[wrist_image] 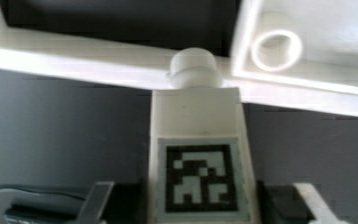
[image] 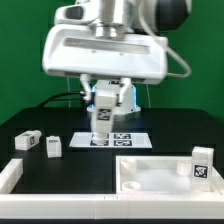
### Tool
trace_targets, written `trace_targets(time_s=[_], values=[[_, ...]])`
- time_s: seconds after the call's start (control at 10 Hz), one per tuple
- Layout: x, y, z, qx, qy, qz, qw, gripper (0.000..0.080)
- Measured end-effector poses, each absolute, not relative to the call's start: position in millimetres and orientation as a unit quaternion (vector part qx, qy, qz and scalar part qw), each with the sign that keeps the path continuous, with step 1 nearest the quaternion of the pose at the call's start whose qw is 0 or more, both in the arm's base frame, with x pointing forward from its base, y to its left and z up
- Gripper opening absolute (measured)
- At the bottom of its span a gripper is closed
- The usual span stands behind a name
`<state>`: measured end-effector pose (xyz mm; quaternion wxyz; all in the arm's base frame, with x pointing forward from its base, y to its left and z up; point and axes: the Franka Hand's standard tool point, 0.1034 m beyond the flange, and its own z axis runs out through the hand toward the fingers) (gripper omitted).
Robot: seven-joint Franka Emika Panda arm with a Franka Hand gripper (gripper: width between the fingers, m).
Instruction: Assemble square table
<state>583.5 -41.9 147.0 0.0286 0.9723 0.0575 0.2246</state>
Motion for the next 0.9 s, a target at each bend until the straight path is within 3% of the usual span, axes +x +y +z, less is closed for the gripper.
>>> trace_targets(time_s=[0.4,0.9], values=[[596,-16,139.1,0.964,0.025,0.264,0.008,0.0291],[599,-9,132.6,0.962,0.011,0.273,0.008,0.0291]])
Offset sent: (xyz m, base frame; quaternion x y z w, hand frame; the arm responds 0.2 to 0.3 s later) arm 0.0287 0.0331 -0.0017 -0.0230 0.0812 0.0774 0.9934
